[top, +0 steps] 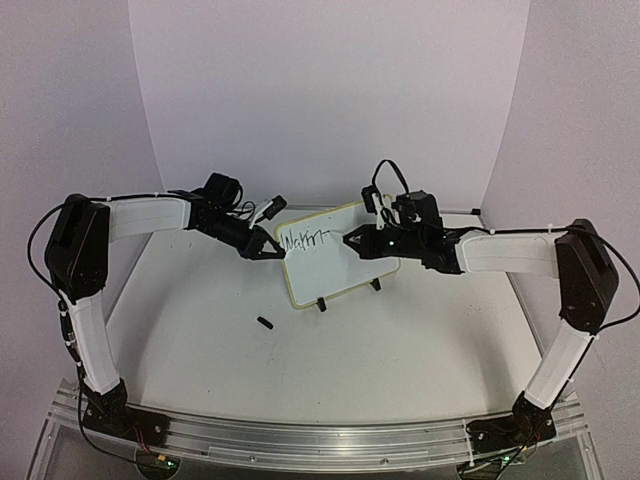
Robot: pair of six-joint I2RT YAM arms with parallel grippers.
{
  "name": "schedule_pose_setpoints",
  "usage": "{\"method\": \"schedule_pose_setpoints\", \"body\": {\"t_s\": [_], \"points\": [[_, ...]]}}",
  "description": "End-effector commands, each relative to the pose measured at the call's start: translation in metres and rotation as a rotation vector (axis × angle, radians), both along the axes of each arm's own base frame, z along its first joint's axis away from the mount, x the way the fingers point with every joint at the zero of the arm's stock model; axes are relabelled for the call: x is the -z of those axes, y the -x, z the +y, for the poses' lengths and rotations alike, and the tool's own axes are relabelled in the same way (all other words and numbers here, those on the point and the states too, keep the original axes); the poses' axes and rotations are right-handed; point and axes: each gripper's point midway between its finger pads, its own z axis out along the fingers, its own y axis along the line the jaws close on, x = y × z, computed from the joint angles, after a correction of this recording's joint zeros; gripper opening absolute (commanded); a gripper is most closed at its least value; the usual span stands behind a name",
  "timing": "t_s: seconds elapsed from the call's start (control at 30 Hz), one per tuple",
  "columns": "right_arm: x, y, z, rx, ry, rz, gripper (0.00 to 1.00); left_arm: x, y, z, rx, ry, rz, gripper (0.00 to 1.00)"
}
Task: Write a sentence on the whiteboard
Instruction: Write on the whiteboard with the whiteboard.
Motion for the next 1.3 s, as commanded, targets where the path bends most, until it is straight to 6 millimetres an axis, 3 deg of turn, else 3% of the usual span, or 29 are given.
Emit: {"method": "schedule_pose_setpoints", "body": {"t_s": [0.0,0.13,0.3,0.47,0.83,1.27], "points": [[-0.019,-0.008,-0.015,0.067,-0.016,-0.043,0.00,0.042,0.028,-0.002,0.032,-0.110,0.137,0.00],[-0.025,-0.001,-0.011,0.019,-0.032,-0.047,0.00,0.042,0.028,-0.002,0.031,-0.111,0.135,0.00],[-0.048,0.010,-0.006,-0.038,-0.073,-0.077,0.00,0.043,0.028,-0.002,0.030,-0.112,0.138,0.00],[-0.057,0.009,0.002,-0.071,-0.093,-0.089,0.00,0.043,0.028,-0.002,0.030,-0.113,0.139,0.00],[-0.044,-0.005,0.015,-0.088,-0.084,-0.071,0.00,0.044,0.028,-0.002,0.031,-0.114,0.140,0.00],[-0.013,-0.009,0.005,-0.026,-0.033,-0.021,0.00,0.044,0.028,-0.002,0.031,-0.114,0.138,0.00]]}}
